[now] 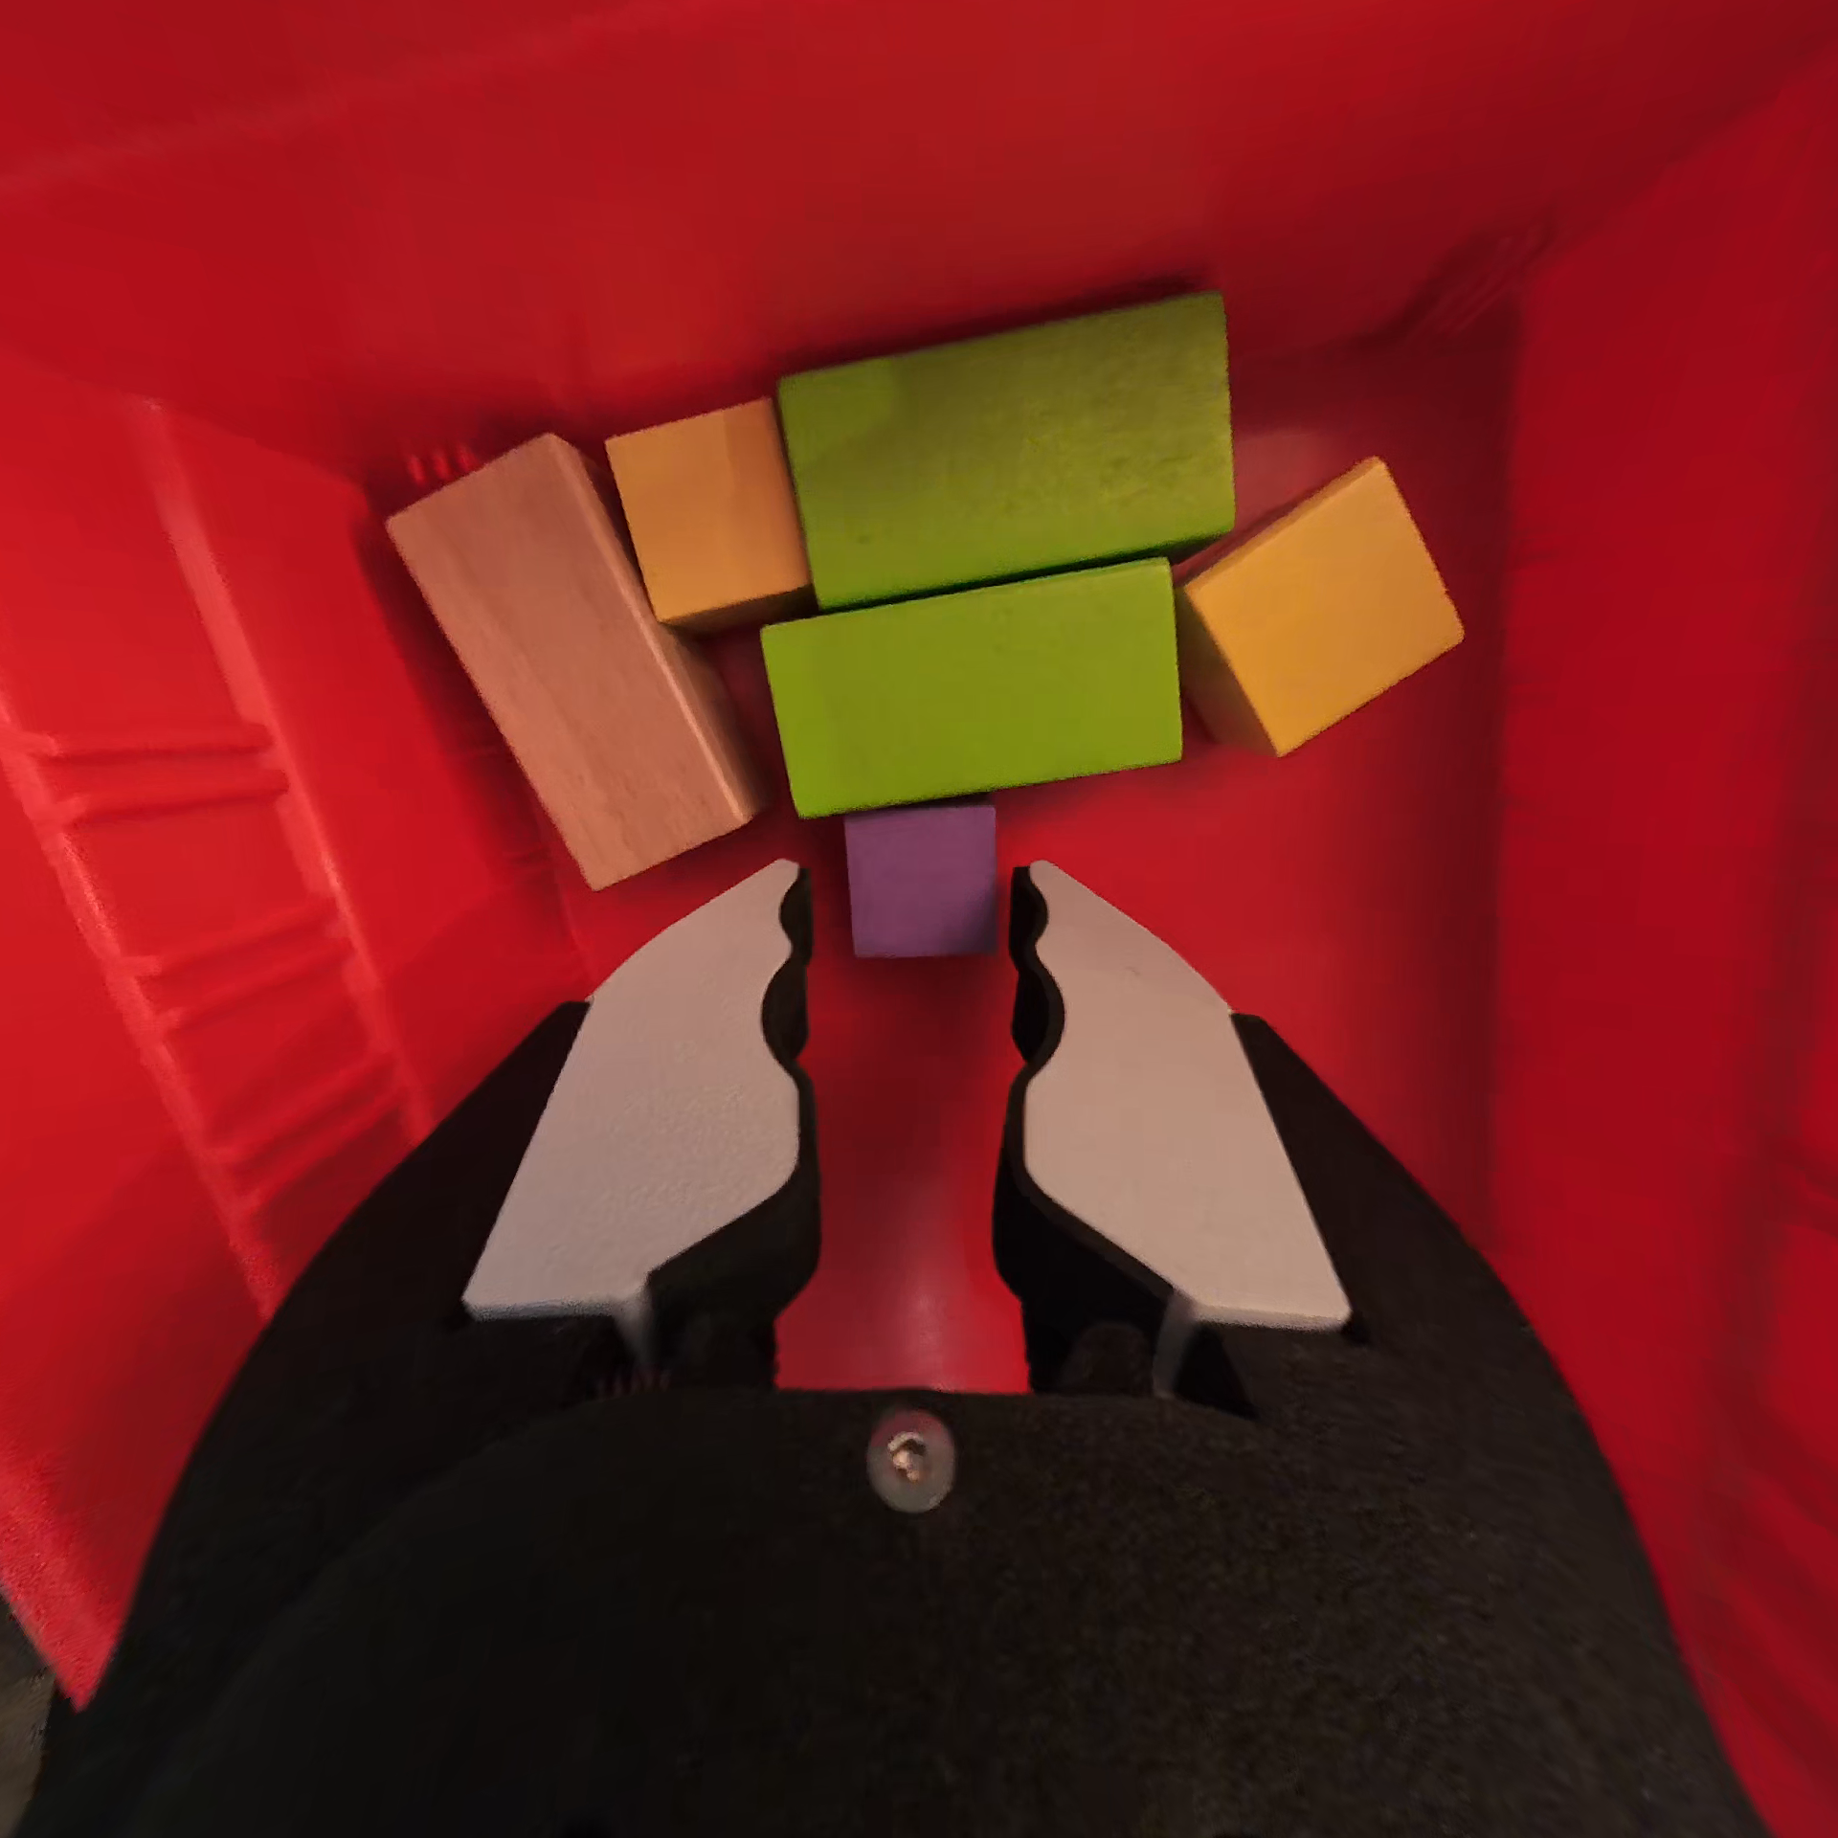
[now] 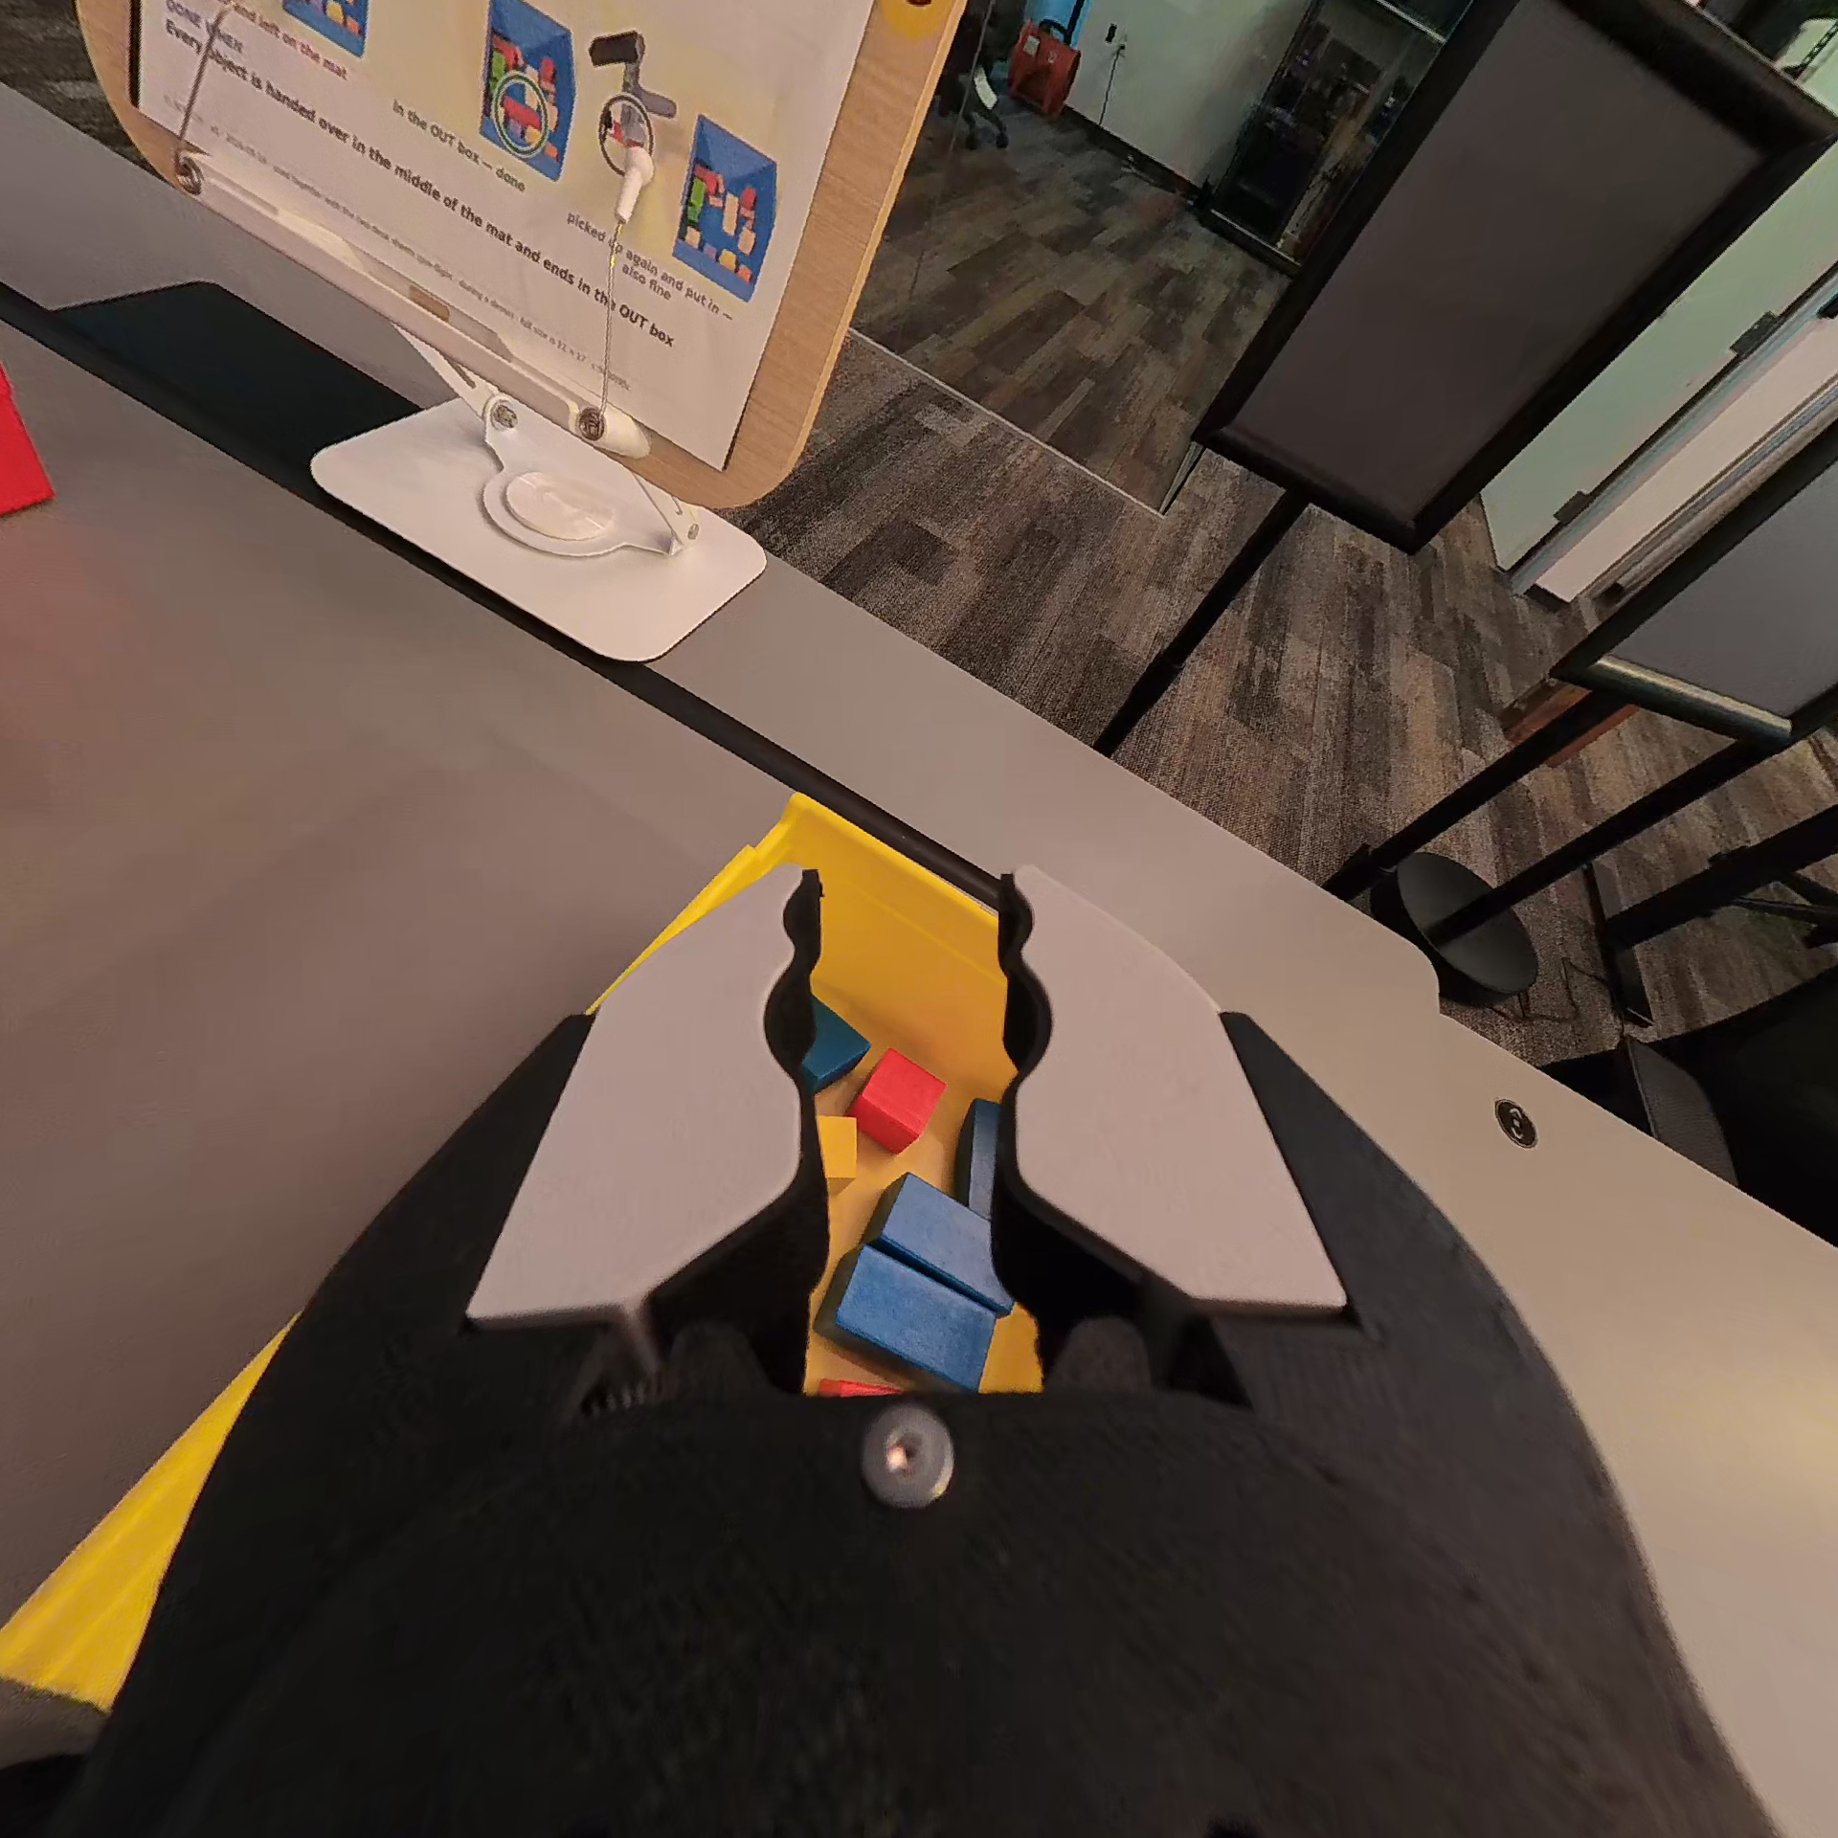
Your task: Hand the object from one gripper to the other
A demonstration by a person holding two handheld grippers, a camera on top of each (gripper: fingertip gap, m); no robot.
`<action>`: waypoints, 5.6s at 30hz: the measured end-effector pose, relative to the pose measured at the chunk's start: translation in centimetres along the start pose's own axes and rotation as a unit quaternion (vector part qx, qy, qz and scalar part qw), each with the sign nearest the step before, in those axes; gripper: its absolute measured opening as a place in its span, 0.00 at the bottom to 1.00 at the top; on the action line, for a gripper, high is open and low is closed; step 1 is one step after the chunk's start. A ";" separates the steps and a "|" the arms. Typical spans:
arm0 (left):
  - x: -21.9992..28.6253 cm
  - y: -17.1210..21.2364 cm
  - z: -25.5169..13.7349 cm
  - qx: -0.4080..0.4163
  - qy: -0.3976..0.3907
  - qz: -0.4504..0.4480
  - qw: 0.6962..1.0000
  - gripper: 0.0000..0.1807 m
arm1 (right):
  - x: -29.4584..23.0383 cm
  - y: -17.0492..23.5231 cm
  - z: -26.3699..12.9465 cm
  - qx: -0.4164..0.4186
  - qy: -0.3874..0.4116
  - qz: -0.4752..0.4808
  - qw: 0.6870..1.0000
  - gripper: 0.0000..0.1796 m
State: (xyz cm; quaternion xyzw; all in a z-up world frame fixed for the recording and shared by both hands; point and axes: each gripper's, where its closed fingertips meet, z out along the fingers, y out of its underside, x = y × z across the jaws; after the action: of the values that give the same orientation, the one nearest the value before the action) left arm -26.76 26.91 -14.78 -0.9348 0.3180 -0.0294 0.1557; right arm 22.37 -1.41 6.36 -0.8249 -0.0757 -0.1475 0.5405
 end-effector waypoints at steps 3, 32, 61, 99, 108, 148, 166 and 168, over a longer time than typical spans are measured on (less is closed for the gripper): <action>0.2 -0.1 0.2 0.000 0.007 0.000 1.000 0.16 | 0.1 0.0 -0.1 0.000 0.001 0.001 1.000 0.19; 29.6 1.8 -30.2 0.230 0.695 0.189 0.655 0.15 | -26.3 -15.1 -8.5 0.440 -0.189 -0.254 0.840 0.27; 24.0 -0.4 -32.1 0.372 0.593 0.175 0.692 0.15 | -3.5 8.8 -1.8 -0.269 -0.104 0.016 0.957 0.17; 17.2 -1.3 -32.5 0.446 0.448 0.137 0.762 0.14 | -5.5 21.8 1.8 -0.530 -0.137 0.116 0.829 0.17; 17.1 -1.4 -32.0 0.439 0.445 0.135 0.769 0.14 | -5.3 22.1 2.2 -0.540 -0.118 0.119 0.825 0.17; 11.4 -3.5 -29.0 0.459 0.323 0.085 0.823 0.15 | 2.4 -5.6 -7.2 0.017 0.275 -0.001 0.961 0.34; 3.2 -5.5 -23.7 0.445 0.013 0.072 0.892 0.26 | 0.2 -8.5 -5.9 0.092 0.299 -0.057 0.948 0.42; 1.6 -5.8 -23.2 0.438 -0.067 0.067 0.894 0.26 | 0.0 -8.4 -5.4 0.093 0.287 -0.053 0.952 0.42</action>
State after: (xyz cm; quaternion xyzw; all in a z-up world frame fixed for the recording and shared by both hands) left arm -25.62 24.00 8.95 -0.7483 0.3237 -0.0928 0.5715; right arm 19.13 -2.98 15.71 -0.6882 0.0259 -0.3989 0.6054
